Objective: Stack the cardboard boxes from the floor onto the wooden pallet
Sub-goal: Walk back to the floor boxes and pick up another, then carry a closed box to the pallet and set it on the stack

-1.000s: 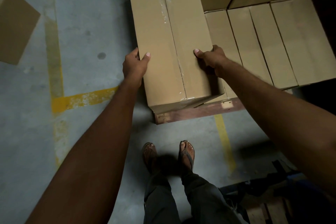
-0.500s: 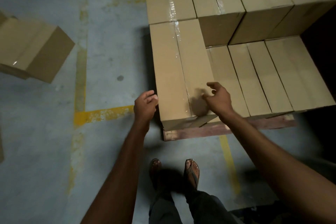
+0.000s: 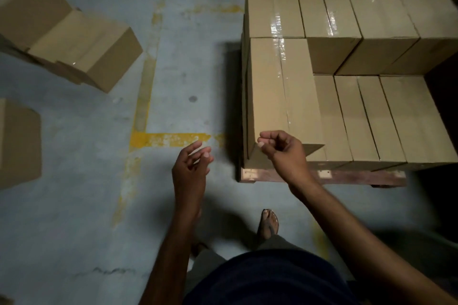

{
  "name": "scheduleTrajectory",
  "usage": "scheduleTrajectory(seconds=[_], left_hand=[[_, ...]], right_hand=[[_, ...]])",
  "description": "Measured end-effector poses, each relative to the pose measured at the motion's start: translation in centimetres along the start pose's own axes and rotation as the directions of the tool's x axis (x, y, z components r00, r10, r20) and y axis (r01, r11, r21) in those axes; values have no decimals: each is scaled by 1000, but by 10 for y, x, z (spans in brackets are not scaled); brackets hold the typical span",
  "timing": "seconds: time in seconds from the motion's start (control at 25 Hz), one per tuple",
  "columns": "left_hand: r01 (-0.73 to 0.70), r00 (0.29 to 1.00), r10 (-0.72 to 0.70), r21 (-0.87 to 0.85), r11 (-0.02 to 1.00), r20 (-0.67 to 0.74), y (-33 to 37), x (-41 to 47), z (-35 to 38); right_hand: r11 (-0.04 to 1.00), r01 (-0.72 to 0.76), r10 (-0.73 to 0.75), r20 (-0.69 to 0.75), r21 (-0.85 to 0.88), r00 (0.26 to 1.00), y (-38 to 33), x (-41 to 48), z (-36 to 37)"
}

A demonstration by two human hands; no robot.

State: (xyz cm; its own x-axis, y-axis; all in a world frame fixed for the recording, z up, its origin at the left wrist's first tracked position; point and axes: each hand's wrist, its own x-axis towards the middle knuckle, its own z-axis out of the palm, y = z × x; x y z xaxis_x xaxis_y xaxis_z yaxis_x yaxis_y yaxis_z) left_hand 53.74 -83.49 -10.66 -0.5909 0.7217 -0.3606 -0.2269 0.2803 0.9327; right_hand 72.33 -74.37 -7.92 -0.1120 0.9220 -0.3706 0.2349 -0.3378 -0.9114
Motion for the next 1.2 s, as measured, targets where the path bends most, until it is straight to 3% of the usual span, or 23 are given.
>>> scheduleTrajectory(seconds=[0.2,0.56,1.2], left_hand=[[-102,995,102,28,994,3,23,6,-104],[-204,954,195,-18,979,-229,75,73,-254],[-207,921,201,19,978,-333,198,376,-410]], right_hand=[[992,32,-31,-8,121,999,-8,-42,109],[992,85,-101,181,95,978,-66,-43,286],[996,46,-68,294,82,953,-213,171,580]])
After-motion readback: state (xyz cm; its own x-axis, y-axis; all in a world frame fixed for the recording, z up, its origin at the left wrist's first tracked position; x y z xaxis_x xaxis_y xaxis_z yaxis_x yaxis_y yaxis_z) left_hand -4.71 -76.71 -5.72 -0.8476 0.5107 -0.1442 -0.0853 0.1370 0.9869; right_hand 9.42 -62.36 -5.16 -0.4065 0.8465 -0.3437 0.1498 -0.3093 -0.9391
